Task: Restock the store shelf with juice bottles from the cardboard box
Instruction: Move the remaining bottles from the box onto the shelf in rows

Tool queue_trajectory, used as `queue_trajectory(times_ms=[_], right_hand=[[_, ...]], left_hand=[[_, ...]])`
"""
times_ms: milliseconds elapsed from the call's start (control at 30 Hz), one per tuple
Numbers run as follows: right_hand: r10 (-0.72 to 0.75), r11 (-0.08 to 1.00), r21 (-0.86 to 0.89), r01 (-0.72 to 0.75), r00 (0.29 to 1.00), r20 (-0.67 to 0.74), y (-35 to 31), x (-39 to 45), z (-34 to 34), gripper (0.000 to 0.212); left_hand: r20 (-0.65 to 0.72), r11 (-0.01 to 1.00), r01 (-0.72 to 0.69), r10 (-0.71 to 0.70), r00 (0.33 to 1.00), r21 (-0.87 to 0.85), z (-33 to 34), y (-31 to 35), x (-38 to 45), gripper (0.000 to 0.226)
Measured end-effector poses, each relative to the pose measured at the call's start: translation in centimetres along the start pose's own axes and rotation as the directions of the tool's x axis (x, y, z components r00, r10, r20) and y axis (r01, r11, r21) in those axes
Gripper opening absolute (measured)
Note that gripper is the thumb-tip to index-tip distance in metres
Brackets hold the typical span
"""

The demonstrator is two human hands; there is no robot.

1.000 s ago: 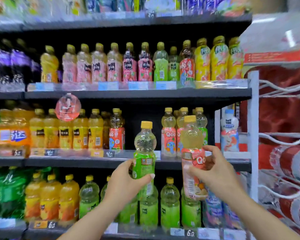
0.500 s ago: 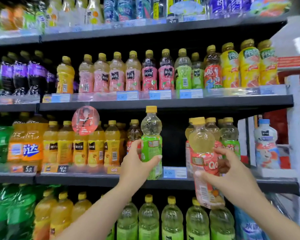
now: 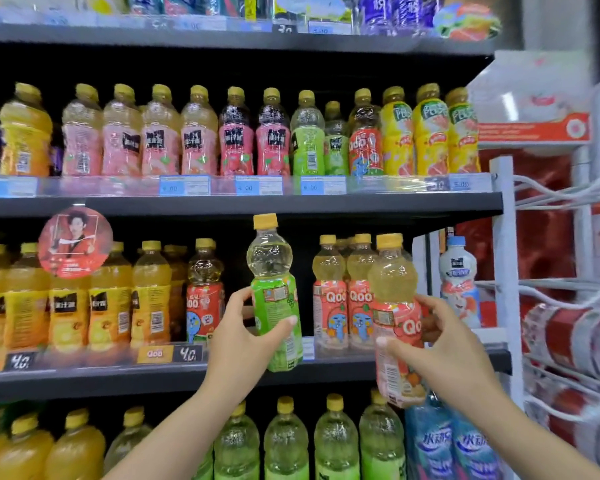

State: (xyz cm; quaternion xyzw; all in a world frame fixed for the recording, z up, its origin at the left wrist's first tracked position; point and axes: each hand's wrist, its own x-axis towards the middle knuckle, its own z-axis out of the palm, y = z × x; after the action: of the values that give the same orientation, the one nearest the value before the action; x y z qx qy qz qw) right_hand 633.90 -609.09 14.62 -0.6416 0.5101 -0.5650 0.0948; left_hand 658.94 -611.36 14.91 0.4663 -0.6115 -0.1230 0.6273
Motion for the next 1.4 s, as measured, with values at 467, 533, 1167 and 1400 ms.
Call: queue_trajectory(times_ms=[467,533,1167,1400], right_hand=[[-0.147,0.988,0.047,0.148,0.988,-0.039,-8.1,5.4,9.5,0.06],[-0.147,0.988,0.035,0.15,0.987,-0.064,-8.6,6.6,10.9,0.061],[-0.09,0.906,-0.423,0.029,0.988,-0.124,-5.6,8.2,19.7,0.069],[-0.084,0.859,-0.51,0.038,0.994,-0.068,-5.3,8.3,19.3,0.074]], left_hand=[[-0.075,0.996,0.04,-0.035,0.997,0.073,-7.3,-3.3,-0.9,0.07],[-0.08,0.995,0.032,-0.024,0.997,0.099,-8.1,-3.7,-1.0,0.068],[-0.099,0.985,0.105,-0.092,0.991,0.134,-11.1,-7.9,-0.9,0.082],[-0.101,0.985,0.124,-0.113,0.989,0.118,-10.3,-7.4,-1.4,0.066]])
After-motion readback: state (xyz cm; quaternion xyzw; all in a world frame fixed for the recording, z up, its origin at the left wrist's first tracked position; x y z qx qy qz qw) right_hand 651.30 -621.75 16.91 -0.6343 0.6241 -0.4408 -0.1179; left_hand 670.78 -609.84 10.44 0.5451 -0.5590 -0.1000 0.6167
